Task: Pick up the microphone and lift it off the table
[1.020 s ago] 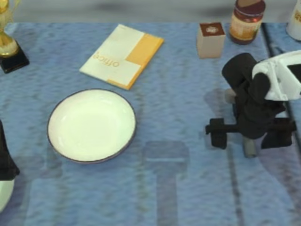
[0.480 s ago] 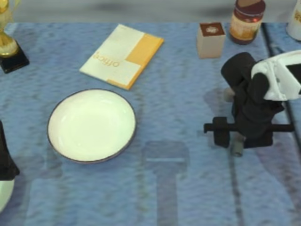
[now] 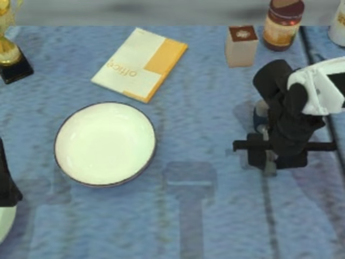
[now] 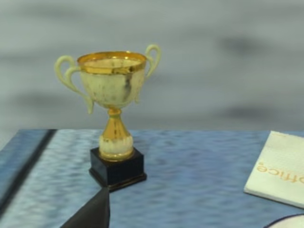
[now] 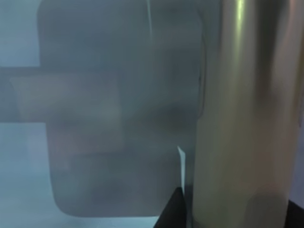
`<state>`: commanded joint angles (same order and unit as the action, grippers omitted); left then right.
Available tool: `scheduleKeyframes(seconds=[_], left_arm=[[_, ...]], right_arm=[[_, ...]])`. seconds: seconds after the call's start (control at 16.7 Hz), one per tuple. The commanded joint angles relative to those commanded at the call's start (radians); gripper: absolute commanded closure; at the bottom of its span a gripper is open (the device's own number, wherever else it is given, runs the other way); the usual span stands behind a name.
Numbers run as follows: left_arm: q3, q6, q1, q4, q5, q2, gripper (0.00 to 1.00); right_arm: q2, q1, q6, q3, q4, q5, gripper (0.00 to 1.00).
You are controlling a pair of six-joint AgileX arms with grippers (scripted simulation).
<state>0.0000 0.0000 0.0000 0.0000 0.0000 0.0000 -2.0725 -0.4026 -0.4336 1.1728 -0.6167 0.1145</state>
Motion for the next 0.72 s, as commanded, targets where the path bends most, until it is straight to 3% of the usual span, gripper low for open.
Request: scheduleKeyframes(seconds=[0.06,0.12,0.36,0.72], left_arm=[[0.000,0.000,0.000,0.000,0.000,0.000,0.00],[0.000,0.000,0.000,0.000,0.000,0.000,0.00],[0.000,0.000,0.000,0.000,0.000,0.000,0.00],[0.000,0.000,0.000,0.000,0.000,0.000,0.00]], right_arm=[[0.000,0.000,0.000,0.000,0.000,0.000,1.00],[0.042,-0.012,-0.030,0.022,-0.011,-0.048,1.00],[0.054,-0.014,-0.009,0.011,0.054,-0.068,1.00],[0.125,-0.015,0.096,-0.079,0.424,-0.174,1.00]])
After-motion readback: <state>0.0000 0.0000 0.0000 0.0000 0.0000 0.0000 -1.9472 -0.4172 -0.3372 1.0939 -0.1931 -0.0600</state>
